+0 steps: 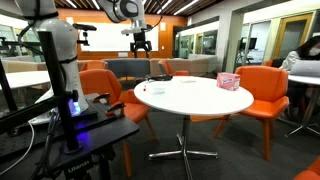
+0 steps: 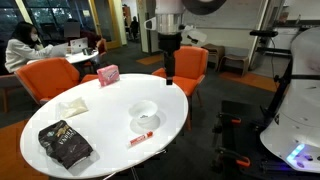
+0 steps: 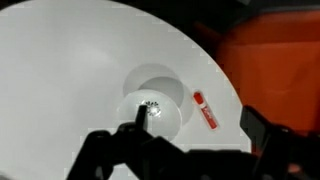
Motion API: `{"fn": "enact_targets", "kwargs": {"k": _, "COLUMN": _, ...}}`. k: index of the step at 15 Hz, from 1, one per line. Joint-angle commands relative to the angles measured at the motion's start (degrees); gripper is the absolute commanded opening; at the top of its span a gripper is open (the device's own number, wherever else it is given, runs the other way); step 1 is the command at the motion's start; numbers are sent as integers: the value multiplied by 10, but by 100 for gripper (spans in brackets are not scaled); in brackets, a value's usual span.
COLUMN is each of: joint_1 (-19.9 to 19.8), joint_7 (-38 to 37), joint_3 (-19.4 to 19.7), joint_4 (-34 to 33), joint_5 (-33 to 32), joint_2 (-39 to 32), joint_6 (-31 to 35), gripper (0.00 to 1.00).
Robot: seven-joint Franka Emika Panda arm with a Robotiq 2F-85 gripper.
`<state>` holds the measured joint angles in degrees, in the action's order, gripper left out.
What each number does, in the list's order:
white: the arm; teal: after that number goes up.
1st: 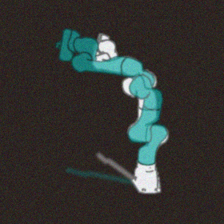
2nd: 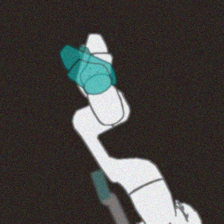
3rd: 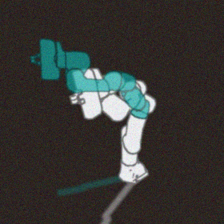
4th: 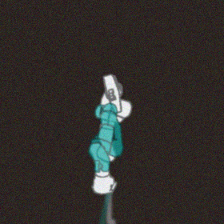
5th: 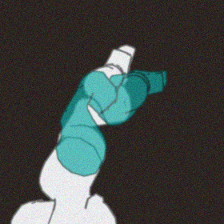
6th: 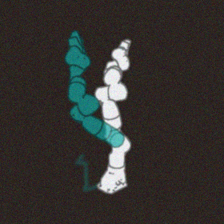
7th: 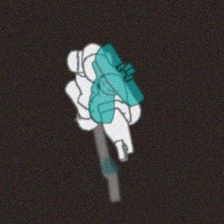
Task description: Put the marker in the bowl
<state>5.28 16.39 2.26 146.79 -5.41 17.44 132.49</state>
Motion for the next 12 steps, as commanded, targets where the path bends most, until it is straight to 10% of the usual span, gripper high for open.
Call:
{"fn": "enact_targets", "kwargs": {"k": 1, "joint_1": 6, "joint_7": 43, "joint_3": -27, "joint_4": -49, "joint_5": -42, "joint_2": -115, "joint_6": 39, "gripper": 100}}
{"fn": "enact_targets", "kwargs": {"k": 12, "joint_1": -6, "joint_7": 142, "joint_3": -115, "joint_4": -151, "joint_5": -86, "joint_2": -363, "joint_6": 199, "gripper": 100}}
